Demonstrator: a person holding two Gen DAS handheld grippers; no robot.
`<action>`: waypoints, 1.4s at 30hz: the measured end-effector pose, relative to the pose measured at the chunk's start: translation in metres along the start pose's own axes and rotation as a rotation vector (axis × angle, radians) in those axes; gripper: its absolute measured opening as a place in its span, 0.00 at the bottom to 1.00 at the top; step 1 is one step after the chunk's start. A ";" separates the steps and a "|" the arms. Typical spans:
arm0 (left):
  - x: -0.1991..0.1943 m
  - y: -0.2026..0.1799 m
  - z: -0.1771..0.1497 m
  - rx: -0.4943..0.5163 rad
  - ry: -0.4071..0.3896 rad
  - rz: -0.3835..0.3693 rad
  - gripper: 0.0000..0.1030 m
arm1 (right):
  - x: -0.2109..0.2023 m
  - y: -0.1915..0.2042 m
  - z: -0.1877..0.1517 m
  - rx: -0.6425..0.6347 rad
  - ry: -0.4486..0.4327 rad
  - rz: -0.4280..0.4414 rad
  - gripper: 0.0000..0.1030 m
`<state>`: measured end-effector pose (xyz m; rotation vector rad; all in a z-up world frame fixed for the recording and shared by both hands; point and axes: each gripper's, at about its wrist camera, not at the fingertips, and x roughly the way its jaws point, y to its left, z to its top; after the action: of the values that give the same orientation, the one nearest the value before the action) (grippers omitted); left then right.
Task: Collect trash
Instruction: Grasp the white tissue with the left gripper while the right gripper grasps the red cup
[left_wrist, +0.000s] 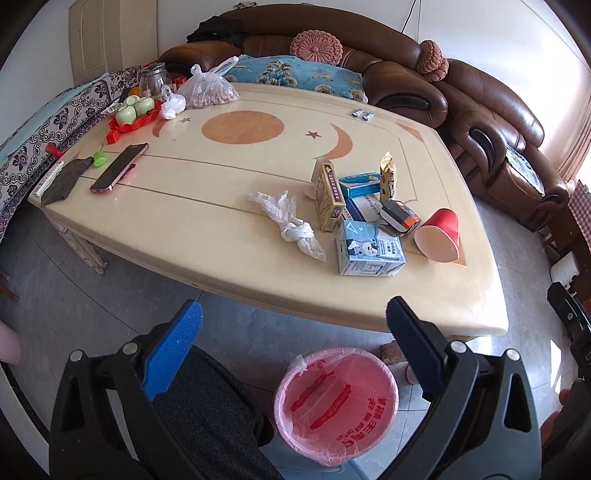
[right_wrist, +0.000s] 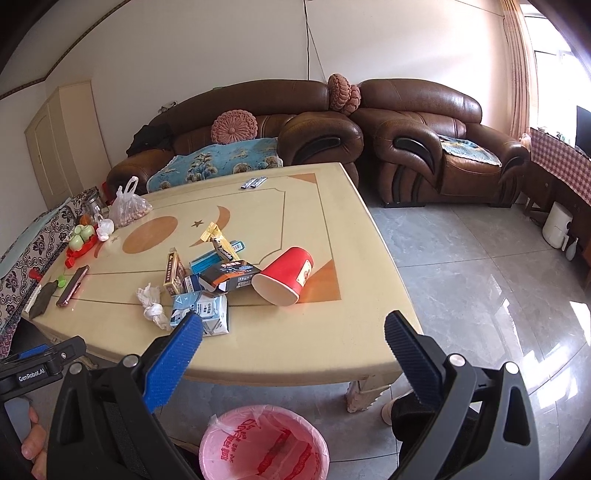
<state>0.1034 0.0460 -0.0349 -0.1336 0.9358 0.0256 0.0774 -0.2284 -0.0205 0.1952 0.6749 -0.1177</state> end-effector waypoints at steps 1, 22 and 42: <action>0.002 0.000 0.003 -0.002 0.000 0.002 0.95 | 0.004 0.000 0.002 0.000 0.002 0.000 0.94; 0.091 -0.003 0.054 -0.047 0.103 0.031 0.95 | 0.110 -0.005 0.034 0.038 0.058 -0.043 0.94; 0.196 0.013 0.080 -0.116 0.255 0.044 0.95 | 0.228 -0.004 0.038 0.100 0.188 -0.058 0.94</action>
<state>0.2831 0.0616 -0.1474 -0.2276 1.1923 0.1057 0.2762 -0.2512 -0.1356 0.2855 0.8631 -0.1907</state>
